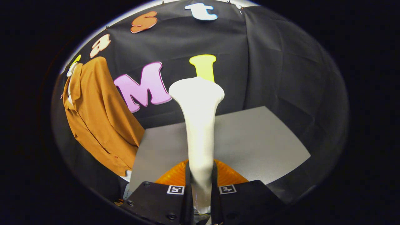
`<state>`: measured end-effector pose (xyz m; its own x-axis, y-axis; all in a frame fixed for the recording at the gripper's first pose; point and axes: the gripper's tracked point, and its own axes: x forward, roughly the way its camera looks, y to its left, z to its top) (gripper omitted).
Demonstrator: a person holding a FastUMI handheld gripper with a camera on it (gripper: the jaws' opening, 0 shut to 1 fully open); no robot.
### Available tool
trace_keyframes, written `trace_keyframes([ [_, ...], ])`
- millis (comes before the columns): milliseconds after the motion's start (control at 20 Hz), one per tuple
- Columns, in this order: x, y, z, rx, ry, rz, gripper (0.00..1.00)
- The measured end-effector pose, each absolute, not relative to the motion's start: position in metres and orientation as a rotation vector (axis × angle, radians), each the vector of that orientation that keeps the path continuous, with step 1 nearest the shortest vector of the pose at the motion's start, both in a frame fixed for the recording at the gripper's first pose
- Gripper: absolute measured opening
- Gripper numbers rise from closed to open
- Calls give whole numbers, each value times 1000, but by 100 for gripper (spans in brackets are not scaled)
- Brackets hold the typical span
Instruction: Iron the clothes twice with a garment steamer, once on the left side and once on the right side.
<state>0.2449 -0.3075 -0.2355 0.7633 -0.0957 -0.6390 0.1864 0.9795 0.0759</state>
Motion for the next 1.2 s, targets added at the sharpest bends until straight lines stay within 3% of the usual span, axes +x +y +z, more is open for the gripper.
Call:
trace_keyframes([
  [500, 205, -200, -151, 76, 381, -169, 25],
  [1200, 228, -39, -183, -31, 336, -32, 25],
])
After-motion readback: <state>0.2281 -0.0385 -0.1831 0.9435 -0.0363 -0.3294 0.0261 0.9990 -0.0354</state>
